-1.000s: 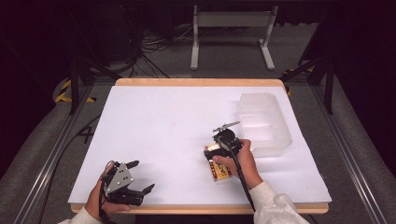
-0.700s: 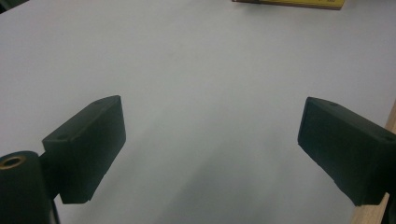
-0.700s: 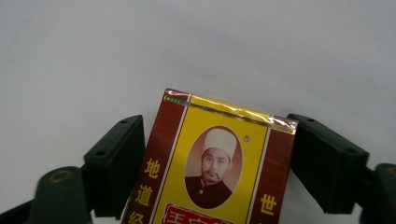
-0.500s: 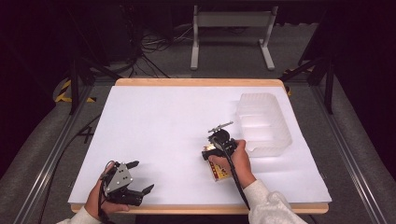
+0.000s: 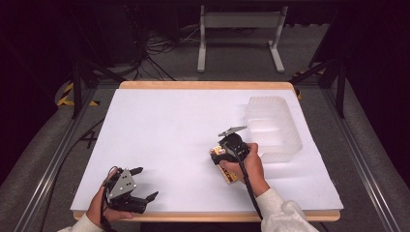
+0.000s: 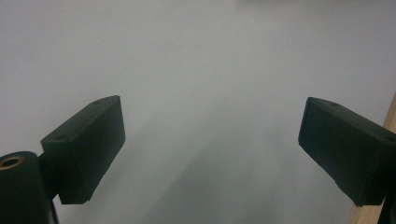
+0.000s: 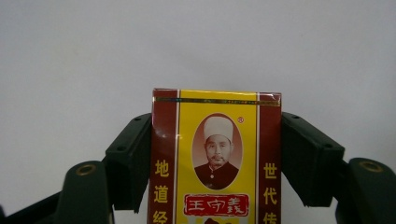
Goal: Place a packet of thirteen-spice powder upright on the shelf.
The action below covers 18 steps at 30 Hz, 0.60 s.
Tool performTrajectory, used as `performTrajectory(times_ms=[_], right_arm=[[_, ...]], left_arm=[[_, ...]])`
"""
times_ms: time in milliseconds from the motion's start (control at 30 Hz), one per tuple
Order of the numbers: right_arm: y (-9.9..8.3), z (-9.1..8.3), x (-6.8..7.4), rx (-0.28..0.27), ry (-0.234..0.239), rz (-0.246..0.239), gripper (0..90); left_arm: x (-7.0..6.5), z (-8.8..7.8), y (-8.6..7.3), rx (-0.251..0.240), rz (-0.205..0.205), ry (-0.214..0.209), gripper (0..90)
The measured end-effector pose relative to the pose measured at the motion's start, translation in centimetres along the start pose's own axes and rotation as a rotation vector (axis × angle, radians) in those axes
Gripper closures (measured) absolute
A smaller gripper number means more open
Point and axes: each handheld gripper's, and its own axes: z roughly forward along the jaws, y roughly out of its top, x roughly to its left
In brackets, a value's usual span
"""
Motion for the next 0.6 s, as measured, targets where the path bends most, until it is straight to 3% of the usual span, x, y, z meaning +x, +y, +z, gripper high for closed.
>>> performTrajectory(times_ms=[300,500,600], right_arm=[[0.4,-2.3,-0.1,-0.100,-0.030,-0.068,32.5],[0.7,-3.4,-0.6,-0.164,-0.024,-0.067,32.5],[1.1,-4.1,-0.7,-0.200,-0.042,-0.068,32.6]], left_arm=[[0.0,0.0,0.0,0.010,0.002,-0.006,7.8],[0.0,0.0,0.0,0.007,0.002,-0.014,7.7],[0.0,0.0,-0.1,0.006,0.003,-0.018,7.7]])
